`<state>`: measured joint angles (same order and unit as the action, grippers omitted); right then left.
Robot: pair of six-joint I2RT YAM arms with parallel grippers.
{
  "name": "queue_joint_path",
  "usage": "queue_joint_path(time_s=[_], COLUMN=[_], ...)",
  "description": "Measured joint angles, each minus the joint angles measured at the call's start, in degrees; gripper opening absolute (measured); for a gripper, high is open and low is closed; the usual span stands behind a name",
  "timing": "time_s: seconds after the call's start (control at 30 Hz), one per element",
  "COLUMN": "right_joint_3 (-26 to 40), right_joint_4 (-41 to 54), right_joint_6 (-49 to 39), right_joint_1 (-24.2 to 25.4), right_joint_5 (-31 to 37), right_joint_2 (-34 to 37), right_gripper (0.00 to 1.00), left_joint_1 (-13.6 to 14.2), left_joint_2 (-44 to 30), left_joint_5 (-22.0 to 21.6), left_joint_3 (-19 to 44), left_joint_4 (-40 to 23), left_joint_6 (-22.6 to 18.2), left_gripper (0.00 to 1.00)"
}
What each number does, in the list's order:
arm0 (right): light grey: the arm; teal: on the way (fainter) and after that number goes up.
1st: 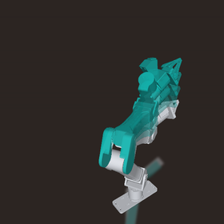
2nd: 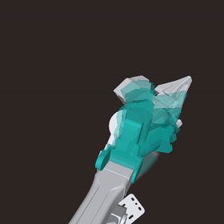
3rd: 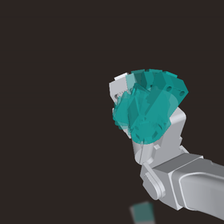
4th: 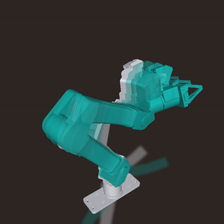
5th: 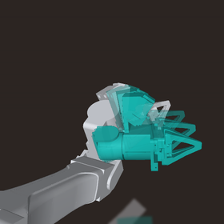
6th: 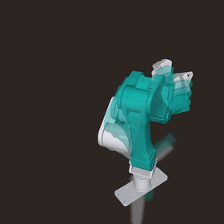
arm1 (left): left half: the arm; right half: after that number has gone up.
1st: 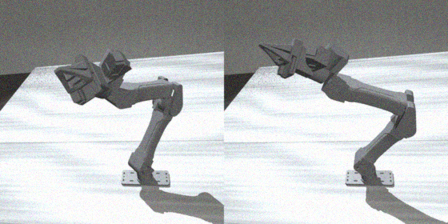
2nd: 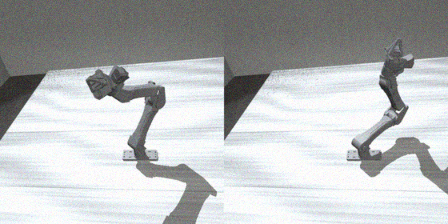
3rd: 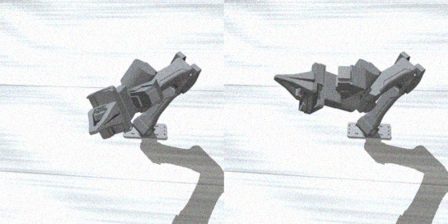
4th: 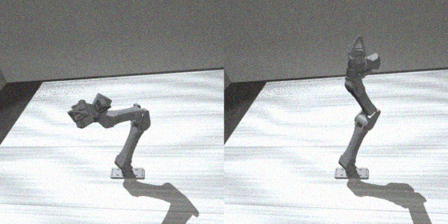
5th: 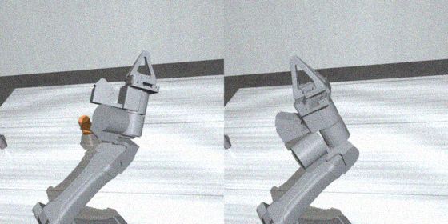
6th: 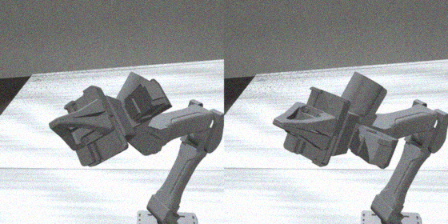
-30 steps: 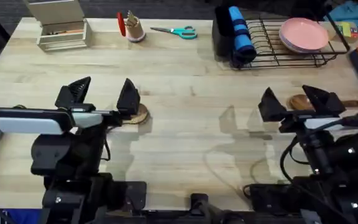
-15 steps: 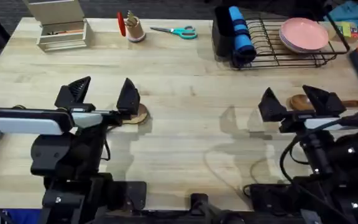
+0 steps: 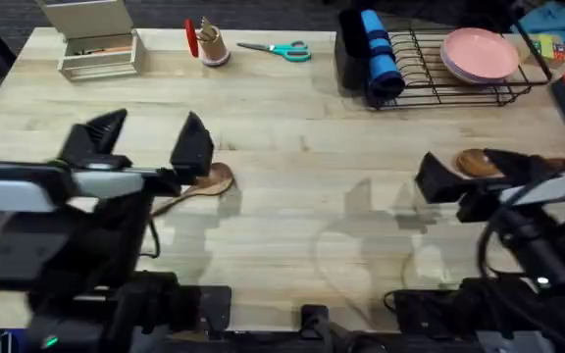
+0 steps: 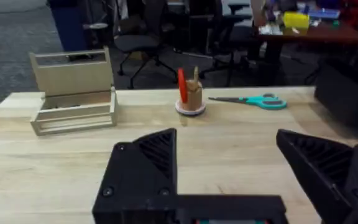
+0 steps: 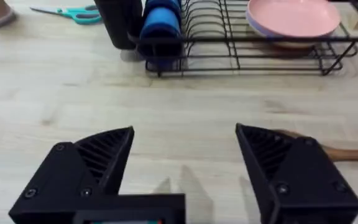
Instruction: Pick up the spoon on the table one by one and put them onto the rack
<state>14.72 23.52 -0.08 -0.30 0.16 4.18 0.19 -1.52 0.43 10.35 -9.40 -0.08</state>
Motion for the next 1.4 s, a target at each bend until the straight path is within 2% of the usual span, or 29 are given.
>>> queue_joint_path(time_s=[0.3, 0.5, 0.7, 0.8, 0.97, 1.23, 1.4], right_joint_3=[19.8, 36.4, 52.9, 58.7, 63.5, 63.8, 63.9], right_joint_4=[12.4, 24.1, 33.6, 36.6, 36.8, 36.8, 39.0], right_joint_6=[-0.9, -1.3, -1.3, -1.3, -1.5, -1.6, -5.5], right_joint_1=[0.0, 0.0, 0.0, 0.0, 0.0, 0.0, 0.4], right_joint_5=[0.0, 0.0, -0.9, -1.1, -1.1, -1.2, 3.1], right_joint_2=[16.6, 29.7, 40.9, 45.3, 50.6, 52.1, 52.2], right_gripper=[0.996, 0.996, 0.996, 0.996, 0.996, 0.996, 0.996], left_joint_1=[0.0, 0.0, 0.0, 0.0, 0.0, 0.0, 0.0], left_joint_2=[-14.4, -25.2, -33.1, -36.6, -41.2, -43.9, -43.8], left_joint_5=[2.1, 3.2, 3.3, 3.4, 4.4, 6.0, 6.0], left_joint_3=[19.9, 32.1, 42.1, 46.0, 49.8, 50.3, 50.3], left_joint_4=[-12.3, -17.0, -21.7, -24.0, -26.0, -26.3, -26.4], left_joint_6=[-0.2, -0.2, -0.2, -0.2, -0.2, -0.2, -0.2], left_gripper=[0.993, 0.992, 0.992, 0.993, 0.993, 0.992, 0.992])
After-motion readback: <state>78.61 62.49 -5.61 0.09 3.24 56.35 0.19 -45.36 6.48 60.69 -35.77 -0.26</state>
